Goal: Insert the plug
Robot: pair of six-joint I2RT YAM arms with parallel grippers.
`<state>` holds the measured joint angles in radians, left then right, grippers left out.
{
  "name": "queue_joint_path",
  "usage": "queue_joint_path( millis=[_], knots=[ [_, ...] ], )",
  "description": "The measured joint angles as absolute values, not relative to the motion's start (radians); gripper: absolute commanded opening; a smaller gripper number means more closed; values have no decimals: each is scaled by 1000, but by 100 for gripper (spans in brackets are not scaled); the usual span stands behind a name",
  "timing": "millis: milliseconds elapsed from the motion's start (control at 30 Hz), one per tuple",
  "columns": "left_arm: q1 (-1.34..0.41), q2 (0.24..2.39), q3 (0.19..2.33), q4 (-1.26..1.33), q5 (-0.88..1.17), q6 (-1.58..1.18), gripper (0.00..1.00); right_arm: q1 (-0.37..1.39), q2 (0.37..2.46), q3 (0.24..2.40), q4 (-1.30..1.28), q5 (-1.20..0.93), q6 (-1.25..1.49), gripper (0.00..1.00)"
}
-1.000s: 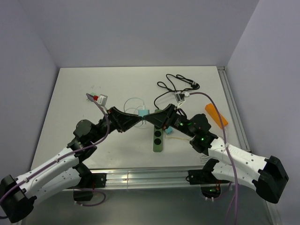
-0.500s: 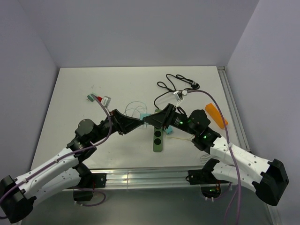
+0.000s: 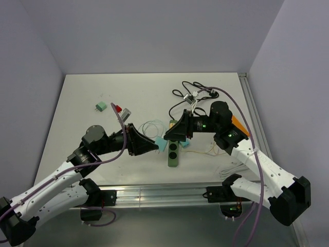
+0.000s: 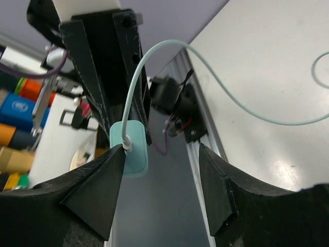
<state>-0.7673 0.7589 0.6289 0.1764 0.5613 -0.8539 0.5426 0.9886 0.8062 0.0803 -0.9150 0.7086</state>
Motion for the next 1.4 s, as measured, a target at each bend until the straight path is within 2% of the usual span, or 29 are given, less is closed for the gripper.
queue_joint_path(
  millis=[267,700,800,900,933,967,1000,1033,1067,1100,1167,1400],
  knots=[
    [-767,786,660,92,641,-796,0,552,1027,808,75,-1049,674,66],
    [-767,824,674,84,685,-774,0,640,1056,871,-21,-1119,589,57],
    [-767,824,675,84,692,-770,0,665,1081,887,-51,-1119,568,51],
    [-767,824,677,83,701,-767,0,672,1105,904,-70,-1114,556,33],
    [-767,824,680,80,703,-762,0,672,1111,906,-74,-1114,557,8],
    [-767,824,681,74,702,-759,0,672,1115,910,-79,-1111,559,0],
    [-767,824,683,66,701,-755,5,672,1118,915,-84,-1110,552,0],
    [-767,824,687,58,698,-751,23,675,1120,921,-97,-1102,547,0],
    [-767,823,695,40,690,-743,60,677,1121,928,-109,-1088,540,0],
    [-767,820,704,17,671,-728,76,678,1121,939,-133,-1066,532,0],
    [-768,804,733,-73,554,-717,99,683,1124,976,-190,-945,521,0],
    [-767,675,777,-302,83,-731,99,711,1226,1089,-310,-447,539,0]
  ],
)
